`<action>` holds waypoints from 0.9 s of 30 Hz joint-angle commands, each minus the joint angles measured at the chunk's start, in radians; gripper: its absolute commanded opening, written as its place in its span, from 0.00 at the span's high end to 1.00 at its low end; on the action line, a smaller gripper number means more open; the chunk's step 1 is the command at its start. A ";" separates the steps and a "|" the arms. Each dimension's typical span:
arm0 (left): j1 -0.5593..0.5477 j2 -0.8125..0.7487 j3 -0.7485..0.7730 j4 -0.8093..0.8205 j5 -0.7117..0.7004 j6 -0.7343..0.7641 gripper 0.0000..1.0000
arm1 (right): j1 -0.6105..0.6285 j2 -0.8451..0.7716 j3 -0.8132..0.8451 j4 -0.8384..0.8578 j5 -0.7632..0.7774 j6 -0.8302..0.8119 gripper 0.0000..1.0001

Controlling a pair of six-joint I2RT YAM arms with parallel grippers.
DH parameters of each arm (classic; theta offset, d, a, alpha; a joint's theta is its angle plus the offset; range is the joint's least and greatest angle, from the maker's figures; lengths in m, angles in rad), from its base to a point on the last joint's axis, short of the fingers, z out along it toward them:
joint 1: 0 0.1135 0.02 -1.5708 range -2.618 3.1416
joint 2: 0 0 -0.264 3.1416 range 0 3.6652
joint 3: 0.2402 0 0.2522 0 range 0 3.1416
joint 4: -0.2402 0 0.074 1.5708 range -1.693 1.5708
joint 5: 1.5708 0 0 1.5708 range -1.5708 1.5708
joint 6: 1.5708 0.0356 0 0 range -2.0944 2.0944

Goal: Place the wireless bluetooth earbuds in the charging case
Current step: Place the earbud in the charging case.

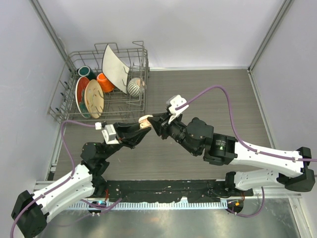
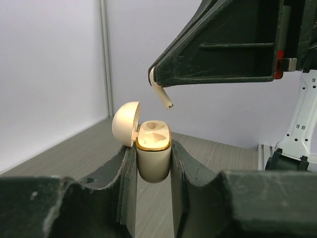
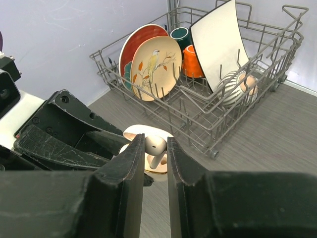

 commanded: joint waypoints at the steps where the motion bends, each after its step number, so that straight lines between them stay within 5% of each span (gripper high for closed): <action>1: -0.005 -0.010 0.031 0.036 0.014 -0.006 1.00 | 0.007 0.000 0.026 0.054 -0.002 -0.005 0.99; 27: -0.006 -0.011 0.046 0.094 0.020 -0.033 1.00 | 0.016 -0.009 -0.070 0.103 0.056 -0.099 0.99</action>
